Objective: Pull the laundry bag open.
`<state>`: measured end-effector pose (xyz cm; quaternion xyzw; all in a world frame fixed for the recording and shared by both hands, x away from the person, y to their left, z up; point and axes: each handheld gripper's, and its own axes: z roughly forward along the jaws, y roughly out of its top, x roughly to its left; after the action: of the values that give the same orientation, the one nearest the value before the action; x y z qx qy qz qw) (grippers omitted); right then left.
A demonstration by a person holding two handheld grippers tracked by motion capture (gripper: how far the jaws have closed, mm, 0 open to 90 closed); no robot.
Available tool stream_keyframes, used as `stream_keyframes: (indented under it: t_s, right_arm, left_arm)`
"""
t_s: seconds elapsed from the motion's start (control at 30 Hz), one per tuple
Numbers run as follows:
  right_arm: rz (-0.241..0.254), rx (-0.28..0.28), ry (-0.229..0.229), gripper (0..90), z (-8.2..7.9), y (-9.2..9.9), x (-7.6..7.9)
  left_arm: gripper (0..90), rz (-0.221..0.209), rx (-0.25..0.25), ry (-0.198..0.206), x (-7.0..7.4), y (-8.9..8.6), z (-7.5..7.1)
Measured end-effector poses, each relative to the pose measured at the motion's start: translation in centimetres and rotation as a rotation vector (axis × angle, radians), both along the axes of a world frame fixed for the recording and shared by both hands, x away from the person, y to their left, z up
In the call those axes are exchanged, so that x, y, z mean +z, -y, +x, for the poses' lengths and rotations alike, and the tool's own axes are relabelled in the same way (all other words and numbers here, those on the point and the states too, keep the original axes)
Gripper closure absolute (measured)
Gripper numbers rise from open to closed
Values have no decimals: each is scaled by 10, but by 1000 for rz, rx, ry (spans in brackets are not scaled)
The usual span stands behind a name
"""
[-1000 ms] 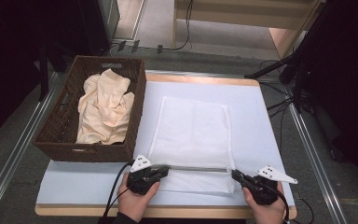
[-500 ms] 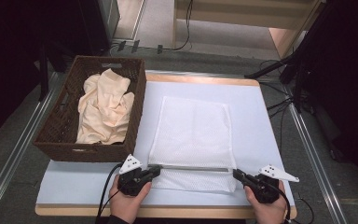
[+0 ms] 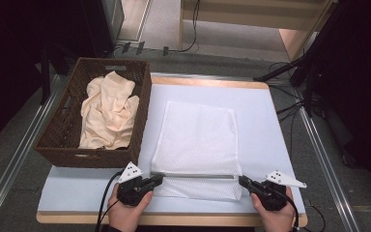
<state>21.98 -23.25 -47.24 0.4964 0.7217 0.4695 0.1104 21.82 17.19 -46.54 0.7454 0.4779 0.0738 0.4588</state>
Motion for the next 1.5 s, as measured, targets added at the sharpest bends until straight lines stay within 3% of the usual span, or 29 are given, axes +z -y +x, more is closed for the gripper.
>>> stream_keyframes:
  t_s: [0.07,0.1,0.13,0.17,0.2,0.23,0.27,0.3,0.37,0.43,0.53,0.7,1.07,1.17,1.23,1.37,1.4,1.43,1.47,1.5]
  right_arm:
    - [3,0,-1,876,0,0,0]
    - [-1,-1,-2,876,0,-1,0]
    - [-38,-69,11,877,1,7,0]
    - [12,-70,-1,876,2,15,0]
    - [52,-56,-12,876,3,22,0]
    - [52,-56,-12,876,3,22,0]
    - [11,-55,1,877,2,21,0]
    - [11,-55,1,877,2,21,0]
    - [-5,-61,0,876,3,19,-1]
    - [24,-48,-19,876,5,19,-2]
    - [-4,-20,-21,875,5,8,-5]
    - [3,-10,-33,876,9,4,-5]
    - [-16,-15,-70,875,11,3,-9]
    - [-3,-2,-86,868,10,7,-16]
    - [2,-3,-89,866,10,8,-16]
    - [-20,-4,-73,775,9,9,-16]
    - [-18,-12,-71,619,9,10,-17]
    - [-18,-12,-71,619,9,10,-17]
    - [8,-10,-63,518,10,13,-18]
    - [15,-10,-53,478,11,14,-17]
  left_arm:
    - [874,1,6,-4,0,0,0]
    - [874,58,57,21,1,-2,-2]
    - [874,65,87,36,2,-9,-2]
    - [874,-49,79,-26,2,-24,1]
    - [874,-49,79,-26,2,-24,1]
    - [874,-45,65,-25,3,-23,-1]
    - [874,-1,59,1,5,-18,-5]
    - [874,40,56,17,7,-15,-7]
    - [874,28,63,4,6,-18,-6]
    - [874,0,71,-15,4,-25,-4]
    - [874,0,89,-23,5,-32,-4]
    - [874,-11,79,-33,7,-42,-6]
    - [872,-6,45,-44,5,-42,-5]
    - [870,-13,18,-58,2,-41,-3]
    - [871,4,18,-55,1,-39,-4]
    - [863,13,25,-39,1,-39,-4]
    - [821,3,28,-30,2,-40,-5]
    - [821,-7,31,-22,3,-41,-5]
    - [744,-17,33,-13,3,-42,-6]
    - [728,-23,23,-4,4,-43,-7]
